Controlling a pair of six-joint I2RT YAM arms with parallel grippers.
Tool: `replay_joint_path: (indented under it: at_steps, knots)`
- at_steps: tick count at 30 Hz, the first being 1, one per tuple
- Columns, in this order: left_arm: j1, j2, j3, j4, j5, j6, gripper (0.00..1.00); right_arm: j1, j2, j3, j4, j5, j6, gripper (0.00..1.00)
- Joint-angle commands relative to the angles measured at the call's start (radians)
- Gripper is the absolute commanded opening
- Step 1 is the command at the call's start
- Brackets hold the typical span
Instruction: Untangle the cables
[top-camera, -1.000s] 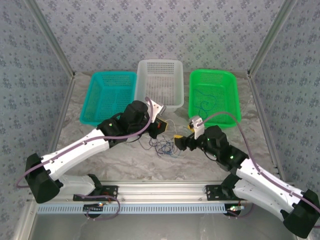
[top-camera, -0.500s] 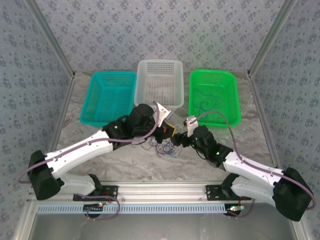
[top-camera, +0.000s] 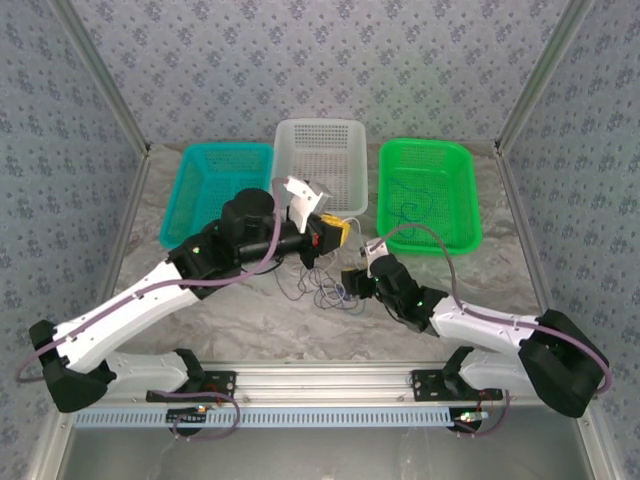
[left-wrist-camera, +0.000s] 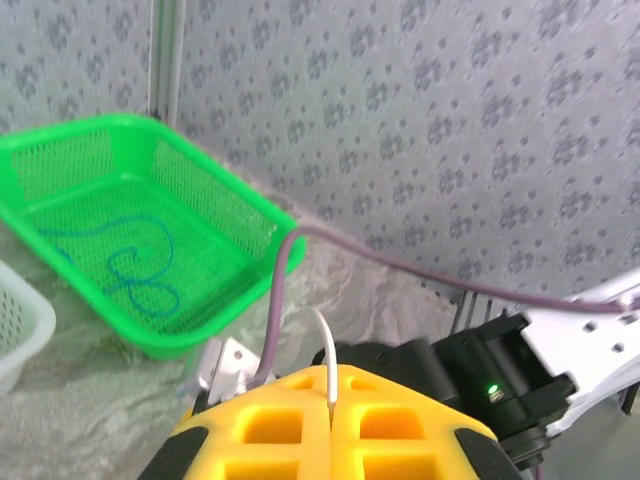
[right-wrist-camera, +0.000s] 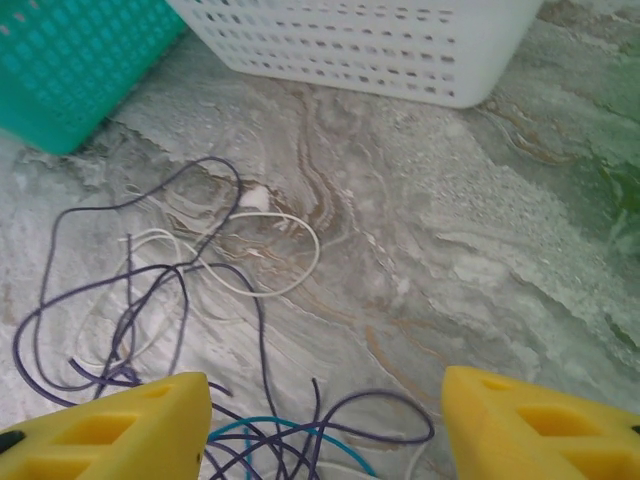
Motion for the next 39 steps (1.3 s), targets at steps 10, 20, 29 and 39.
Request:
replay_joint_path:
  at_steps: [10, 20, 29, 39]
  knots:
    - [0.064, -0.089, 0.224, -0.066, -0.057, 0.127, 0.04, 0.005, 0.044, -0.032, -0.109, 0.047, 0.115, 0.63]
    - [0.108, -0.102, 0.341, -0.064, -0.096, 0.170, 0.04, 0.010, 0.079, -0.044, -0.158, 0.054, 0.169, 0.62]
    - [0.108, -0.082, 0.270, -0.022, -0.077, 0.129, 0.04, 0.081, -0.060, 0.020, -0.337, 0.128, 0.130, 0.78]
    - [0.139, -0.082, 0.282, -0.042, -0.176, 0.190, 0.04, 0.082, -0.288, -0.010, -0.494, 0.178, 0.142, 0.85]
